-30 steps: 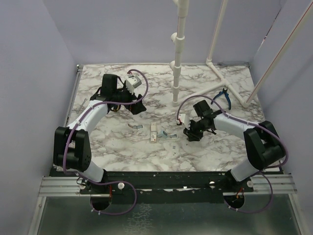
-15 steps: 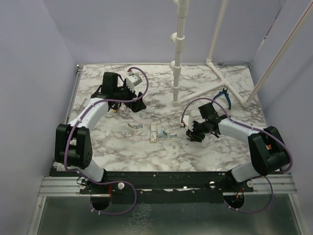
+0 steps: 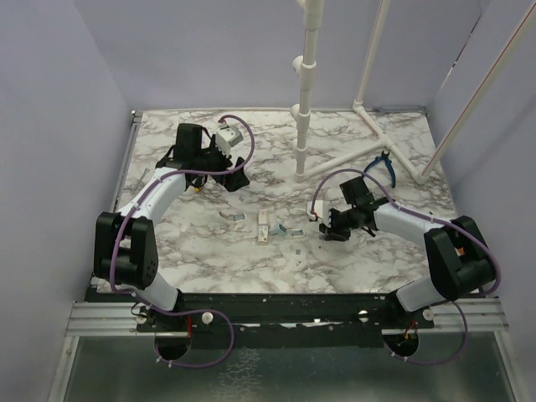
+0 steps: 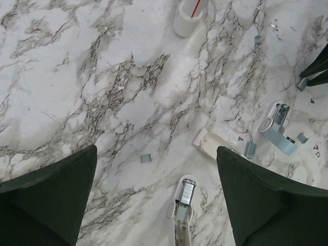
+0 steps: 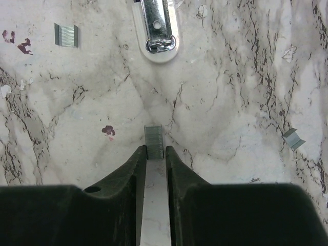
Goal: Load the staples into the stapler
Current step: Pick up the staple from the center of the board.
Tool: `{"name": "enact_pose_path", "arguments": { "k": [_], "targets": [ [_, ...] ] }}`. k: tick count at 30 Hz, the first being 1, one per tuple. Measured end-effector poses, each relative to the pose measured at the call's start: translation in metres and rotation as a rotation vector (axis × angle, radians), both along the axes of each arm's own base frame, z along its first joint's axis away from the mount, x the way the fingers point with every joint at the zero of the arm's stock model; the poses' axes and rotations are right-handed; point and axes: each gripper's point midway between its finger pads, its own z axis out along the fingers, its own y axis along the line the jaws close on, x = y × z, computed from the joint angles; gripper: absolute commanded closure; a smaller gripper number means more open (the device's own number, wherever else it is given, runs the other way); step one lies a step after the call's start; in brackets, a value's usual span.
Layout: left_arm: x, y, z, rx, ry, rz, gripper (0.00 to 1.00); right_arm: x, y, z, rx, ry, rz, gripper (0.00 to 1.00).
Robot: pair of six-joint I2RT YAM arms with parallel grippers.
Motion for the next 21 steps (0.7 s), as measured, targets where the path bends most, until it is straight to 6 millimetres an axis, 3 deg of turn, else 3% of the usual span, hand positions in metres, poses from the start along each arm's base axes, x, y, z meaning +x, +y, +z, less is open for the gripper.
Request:
{"name": "enact_pose_path", "arguments": {
  "k": [11,21],
  "targets": [
    [0.006,0.008,-0.002,0.028,-0.003,0.048,0.01,-0.003,-0.002,0.006,-0.016,0.018,0.031,0.85],
    [0.015,0.026,0.012,0.017,-0.019,0.142,0.01,0.023,0.016,0.056,-0.015,0.000,0.066,0.85]
  ]
}}
